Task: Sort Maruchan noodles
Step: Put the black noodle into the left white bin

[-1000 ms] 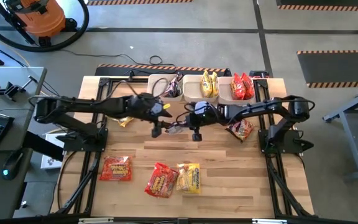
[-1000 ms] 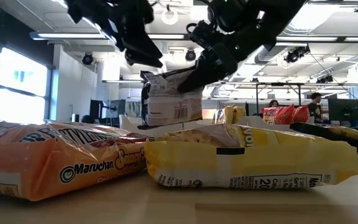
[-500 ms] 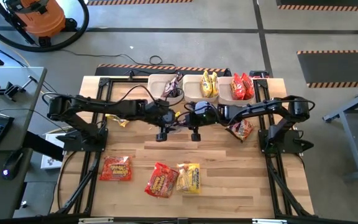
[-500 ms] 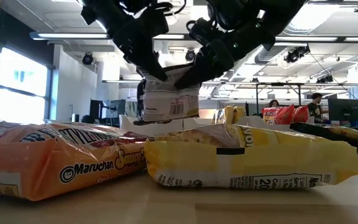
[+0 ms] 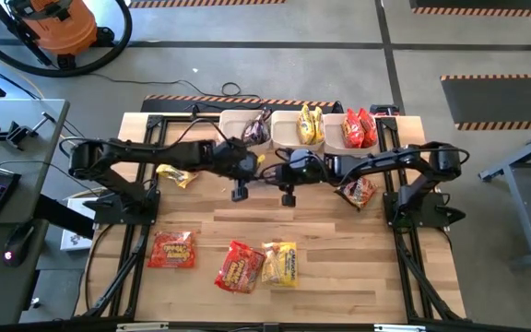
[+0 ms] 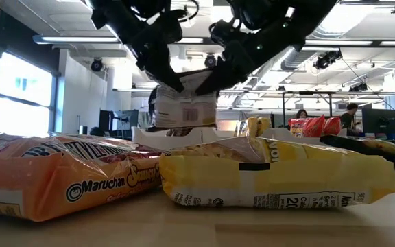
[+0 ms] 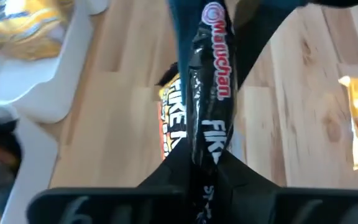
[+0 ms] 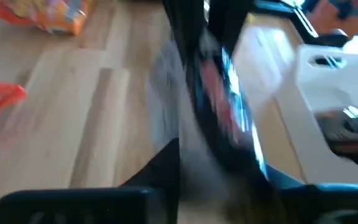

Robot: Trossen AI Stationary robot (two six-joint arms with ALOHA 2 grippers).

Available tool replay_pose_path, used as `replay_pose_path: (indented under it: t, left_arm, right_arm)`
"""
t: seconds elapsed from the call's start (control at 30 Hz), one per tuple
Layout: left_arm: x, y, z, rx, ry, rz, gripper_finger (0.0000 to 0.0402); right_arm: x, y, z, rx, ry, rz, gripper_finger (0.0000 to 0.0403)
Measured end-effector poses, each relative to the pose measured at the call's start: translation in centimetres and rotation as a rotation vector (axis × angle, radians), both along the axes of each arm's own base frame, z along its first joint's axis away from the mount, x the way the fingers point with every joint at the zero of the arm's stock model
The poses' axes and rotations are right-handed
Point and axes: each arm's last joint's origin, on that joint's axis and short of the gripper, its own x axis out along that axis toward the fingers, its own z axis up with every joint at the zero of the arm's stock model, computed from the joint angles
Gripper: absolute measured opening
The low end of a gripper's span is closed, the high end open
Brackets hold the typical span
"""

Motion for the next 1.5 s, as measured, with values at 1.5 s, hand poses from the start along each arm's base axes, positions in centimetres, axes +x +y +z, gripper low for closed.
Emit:
replay_pose_path:
  t: [1.5]
  left_arm:
    - [-5.1,16.2,-2.9,-0.283,-0.371,1.032,0.0005]
  right_arm:
    - [-4.7,2.5,5.0,-0.057,0.041,-0.204,0.0000]
